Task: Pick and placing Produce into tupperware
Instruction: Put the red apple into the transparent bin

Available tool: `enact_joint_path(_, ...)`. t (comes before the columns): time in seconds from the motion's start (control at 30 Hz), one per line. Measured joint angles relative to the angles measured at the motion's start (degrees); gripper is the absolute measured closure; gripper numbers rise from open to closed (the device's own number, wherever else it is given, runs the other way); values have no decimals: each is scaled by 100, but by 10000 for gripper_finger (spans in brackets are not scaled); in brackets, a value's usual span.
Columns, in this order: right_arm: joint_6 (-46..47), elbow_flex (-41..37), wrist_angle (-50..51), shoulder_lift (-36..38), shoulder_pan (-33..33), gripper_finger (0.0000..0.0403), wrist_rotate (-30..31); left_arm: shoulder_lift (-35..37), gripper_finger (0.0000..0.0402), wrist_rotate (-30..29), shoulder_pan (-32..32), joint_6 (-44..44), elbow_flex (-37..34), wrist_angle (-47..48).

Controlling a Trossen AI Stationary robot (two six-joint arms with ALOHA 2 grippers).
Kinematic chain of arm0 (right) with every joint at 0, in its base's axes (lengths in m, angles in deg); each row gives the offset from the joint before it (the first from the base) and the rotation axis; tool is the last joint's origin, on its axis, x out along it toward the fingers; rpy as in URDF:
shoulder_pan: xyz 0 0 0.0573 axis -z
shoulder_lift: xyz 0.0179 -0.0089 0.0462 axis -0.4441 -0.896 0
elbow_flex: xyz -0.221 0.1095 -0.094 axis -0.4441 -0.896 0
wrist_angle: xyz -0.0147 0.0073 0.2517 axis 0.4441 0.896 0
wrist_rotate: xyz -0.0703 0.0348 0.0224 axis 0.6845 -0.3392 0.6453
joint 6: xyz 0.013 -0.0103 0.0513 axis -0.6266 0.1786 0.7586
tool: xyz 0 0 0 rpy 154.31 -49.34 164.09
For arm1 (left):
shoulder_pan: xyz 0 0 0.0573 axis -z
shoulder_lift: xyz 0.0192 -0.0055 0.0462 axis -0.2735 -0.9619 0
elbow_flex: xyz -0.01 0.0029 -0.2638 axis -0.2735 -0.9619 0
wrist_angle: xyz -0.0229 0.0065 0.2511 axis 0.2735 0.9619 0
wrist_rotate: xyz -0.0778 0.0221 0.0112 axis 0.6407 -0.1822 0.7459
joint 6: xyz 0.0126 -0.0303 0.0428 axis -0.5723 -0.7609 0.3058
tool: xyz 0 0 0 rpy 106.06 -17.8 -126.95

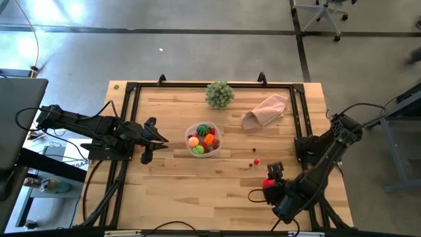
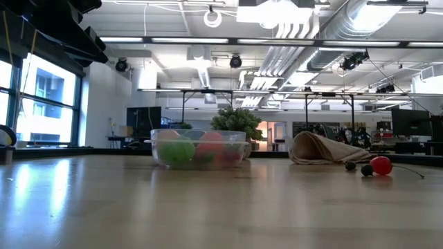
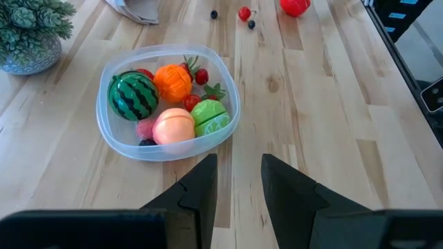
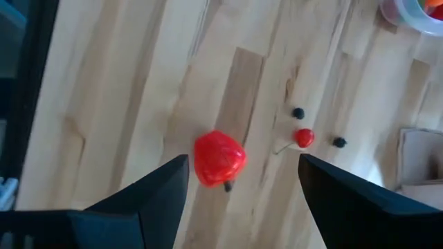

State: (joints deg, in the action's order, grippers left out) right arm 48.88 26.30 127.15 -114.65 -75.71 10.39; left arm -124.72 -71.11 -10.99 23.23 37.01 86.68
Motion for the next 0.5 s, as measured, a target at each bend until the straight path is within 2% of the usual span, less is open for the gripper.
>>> enact_joint_path(0.1, 193, -2, -228, 0, 20, 139, 33, -1, 300, 1, 2, 1, 0, 0)
enact_joint_path(0.3, 762, -2, -429, 0, 20, 139, 715, 1, 300, 1, 1, -1, 0, 0)
enact_joint_path(0.5, -114, -2, -191, 0, 20, 139, 729, -1, 300, 1, 0, -1, 0, 0)
